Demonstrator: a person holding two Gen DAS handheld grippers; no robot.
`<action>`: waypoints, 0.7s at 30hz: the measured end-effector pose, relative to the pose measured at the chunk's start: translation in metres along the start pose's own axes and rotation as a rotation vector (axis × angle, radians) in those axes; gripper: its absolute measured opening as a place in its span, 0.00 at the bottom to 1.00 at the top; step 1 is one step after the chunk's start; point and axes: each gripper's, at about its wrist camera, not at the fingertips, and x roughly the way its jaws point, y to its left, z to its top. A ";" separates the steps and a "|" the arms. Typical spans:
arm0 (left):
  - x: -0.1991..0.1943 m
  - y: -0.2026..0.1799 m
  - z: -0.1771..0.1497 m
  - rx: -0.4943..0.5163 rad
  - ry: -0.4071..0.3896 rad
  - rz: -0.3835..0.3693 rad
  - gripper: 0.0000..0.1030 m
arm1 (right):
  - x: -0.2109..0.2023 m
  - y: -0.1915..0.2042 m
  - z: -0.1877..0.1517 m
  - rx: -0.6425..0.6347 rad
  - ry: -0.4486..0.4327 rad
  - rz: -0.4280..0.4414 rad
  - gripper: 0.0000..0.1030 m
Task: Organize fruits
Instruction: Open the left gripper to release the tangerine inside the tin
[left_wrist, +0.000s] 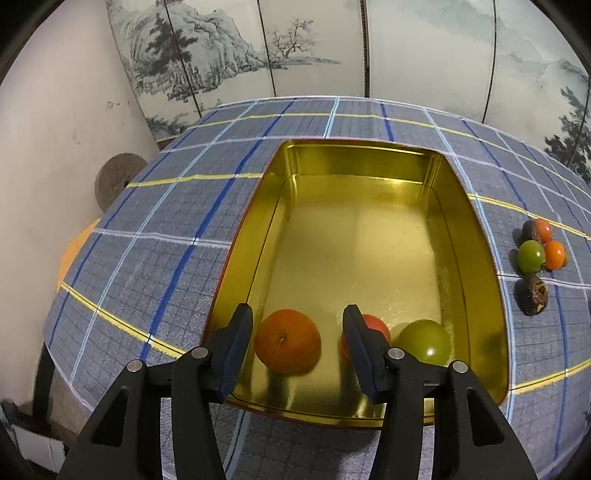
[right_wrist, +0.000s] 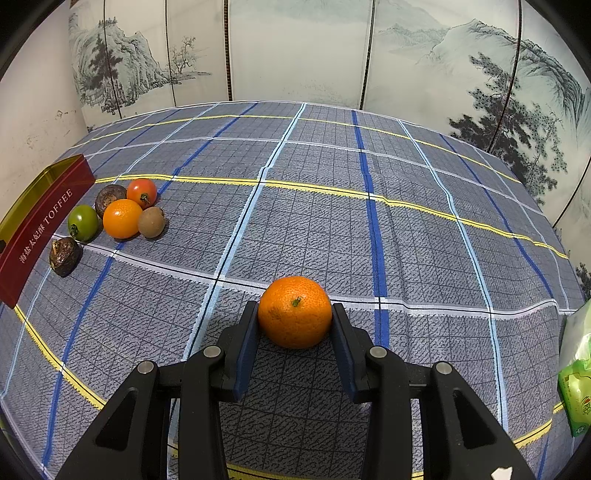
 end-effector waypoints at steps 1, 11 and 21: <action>-0.003 -0.001 0.000 0.001 -0.009 0.004 0.51 | 0.000 0.000 0.000 0.000 0.000 0.000 0.34; -0.029 -0.006 -0.002 0.007 -0.074 -0.007 0.52 | 0.000 -0.001 0.000 0.002 0.000 0.003 0.34; -0.048 -0.007 -0.014 -0.021 -0.096 -0.048 0.57 | -0.001 -0.002 -0.001 0.005 0.001 0.007 0.35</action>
